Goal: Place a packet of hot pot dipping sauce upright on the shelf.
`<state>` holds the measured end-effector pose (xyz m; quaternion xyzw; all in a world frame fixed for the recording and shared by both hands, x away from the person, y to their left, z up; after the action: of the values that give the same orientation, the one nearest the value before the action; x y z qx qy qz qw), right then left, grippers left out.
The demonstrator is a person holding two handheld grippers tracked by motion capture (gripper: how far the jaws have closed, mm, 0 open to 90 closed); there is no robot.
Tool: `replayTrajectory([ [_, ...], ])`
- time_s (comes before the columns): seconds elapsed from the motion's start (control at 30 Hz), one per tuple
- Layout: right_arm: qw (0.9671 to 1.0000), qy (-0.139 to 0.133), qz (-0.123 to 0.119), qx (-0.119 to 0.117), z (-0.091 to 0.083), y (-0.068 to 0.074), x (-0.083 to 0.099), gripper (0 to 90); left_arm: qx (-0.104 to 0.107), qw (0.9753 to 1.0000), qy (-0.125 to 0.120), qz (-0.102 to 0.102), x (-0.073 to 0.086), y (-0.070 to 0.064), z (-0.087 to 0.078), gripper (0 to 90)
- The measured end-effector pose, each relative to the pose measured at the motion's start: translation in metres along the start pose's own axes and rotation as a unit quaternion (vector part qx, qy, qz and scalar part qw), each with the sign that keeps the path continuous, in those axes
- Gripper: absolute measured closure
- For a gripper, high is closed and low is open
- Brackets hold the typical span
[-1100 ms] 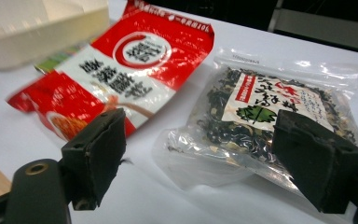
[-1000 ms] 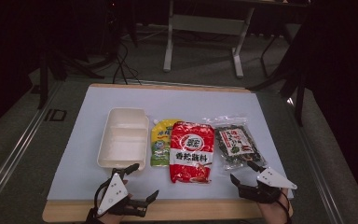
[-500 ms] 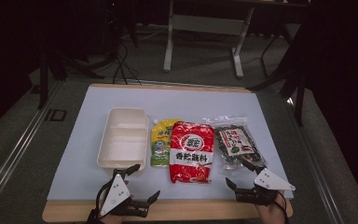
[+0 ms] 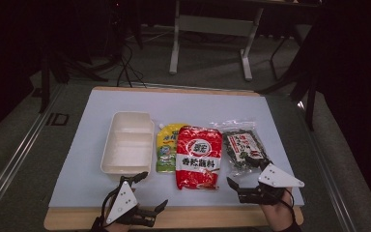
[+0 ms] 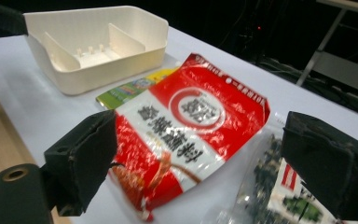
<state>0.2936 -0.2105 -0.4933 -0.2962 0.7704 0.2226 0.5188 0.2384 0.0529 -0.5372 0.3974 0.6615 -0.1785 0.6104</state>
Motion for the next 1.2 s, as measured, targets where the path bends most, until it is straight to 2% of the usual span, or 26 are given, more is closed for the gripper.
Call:
replayTrajectory([
  [0.13, 0.9999, 0.008, -0.015, 0.004, 0.008, -0.002, -0.012, 10.2, 0.000, 1.0000, 0.001, -0.002, 0.000, 0.000, 0.000, 2.6],
  [0.23, 0.9998, 0.011, -0.012, -0.007, 0.016, -0.002, -0.019, 9.8, 0.000, 1.0000, -0.001, -0.001, -0.001, 0.000, -0.001, 2.6],
  [0.3, 0.9998, 0.004, -0.016, 0.007, 0.022, -0.004, -0.025, 9.7, 0.000, 1.0000, -0.002, 0.001, -0.002, -0.001, -0.002, 2.6],
  [0.33, 0.9998, 0.005, -0.017, 0.000, 0.025, -0.002, -0.027, 9.6, 0.000, 1.0000, -0.003, 0.002, -0.002, -0.001, -0.002, 2.6],
  [0.4, 0.9998, 0.000, -0.014, 0.013, 0.032, -0.005, -0.031, 9.6, 0.000, 1.0000, -0.003, 0.004, -0.002, -0.002, -0.002, 2.6],
  [0.43, 0.9999, 0.005, -0.011, 0.002, 0.036, -0.003, -0.032, 9.4, 0.000, 1.0000, -0.003, 0.003, -0.002, -0.002, -0.002, 2.6],
  [0.5, 0.9999, 0.005, -0.011, 0.006, 0.043, -0.004, -0.035, 9.4, 0.001, 1.0000, 0.000, 0.004, -0.002, -0.002, -0.001, 2.6],
  [0.53, 0.9999, 0.011, -0.011, -0.002, 0.047, -0.003, -0.036, 9.4, 0.001, 1.0000, 0.000, 0.004, -0.001, -0.002, -0.001, 2.6],
  [0.67, 0.9998, 0.017, -0.009, -0.001, 0.058, -0.006, -0.040, 9.5, 0.001, 1.0000, 0.001, 0.006, -0.001, -0.003, -0.001, 2.6],
  [0.77, 0.9997, 0.025, 0.002, 0.004, 0.073, -0.014, -0.045, 12.9, 0.002, 1.0000, 0.003, 0.008, -0.001, -0.003, -0.001, 2.6],
  [0.87, 0.9994, 0.033, 0.006, 0.007, 0.082, -0.019, -0.044, 13.3, 0.003, 1.0000, 0.003, 0.008, -0.001, -0.003, -0.001, 2.6],
  [0.9, 0.9992, 0.039, 0.007, 0.012, 0.091, -0.024, -0.042, 13.8, 0.003, 1.0000, 0.004, 0.008, -0.001, -0.003, -0.001, 2.6],
  [1.0, 0.9985, 0.047, 0.018, 0.020, 0.102, -0.032, -0.038, 16.4, 0.002, 0.9999, 0.005, 0.009, 0.000, -0.003, 0.000, 2.6],
  [1.03, 0.9985, 0.047, 0.018, 0.020, 0.102, -0.032, -0.038, 16.4, 0.003, 0.9999, 0.006, 0.009, 0.000, -0.003, 0.000, 2.6],
  [1.1, 0.9976, 0.055, 0.032, 0.028, 0.111, -0.039, -0.035, 20.6, 0.003, 0.9999, 0.006, 0.010, 0.000, -0.004, 0.000, 2.6],
  [1.17, 0.9972, 0.057, 0.035, 0.033, 0.114, -0.042, -0.033, 21.9, 0.003, 0.9999, 0.006, 0.010, 0.000, -0.004, 0.000, 2.6],
  [1.2, 0.9959, 0.063, 0.044, 0.048, 0.119, -0.049, -0.030, 25.4, 0.003, 0.9999, 0.006, 0.010, 0.000, -0.004, 0.000, 2.6],
])
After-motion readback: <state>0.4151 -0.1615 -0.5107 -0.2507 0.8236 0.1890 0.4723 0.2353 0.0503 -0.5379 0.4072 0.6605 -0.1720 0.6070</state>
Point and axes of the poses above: each handheld gripper's, and its own axes: z roughly forward along the jaws, x roughly out of its underside, y roughly to its left, the point moved 9 cm from there along z, roughly forward along the jaws, and after that the axes turned 11 degrees about z, right-handed, at the moved point
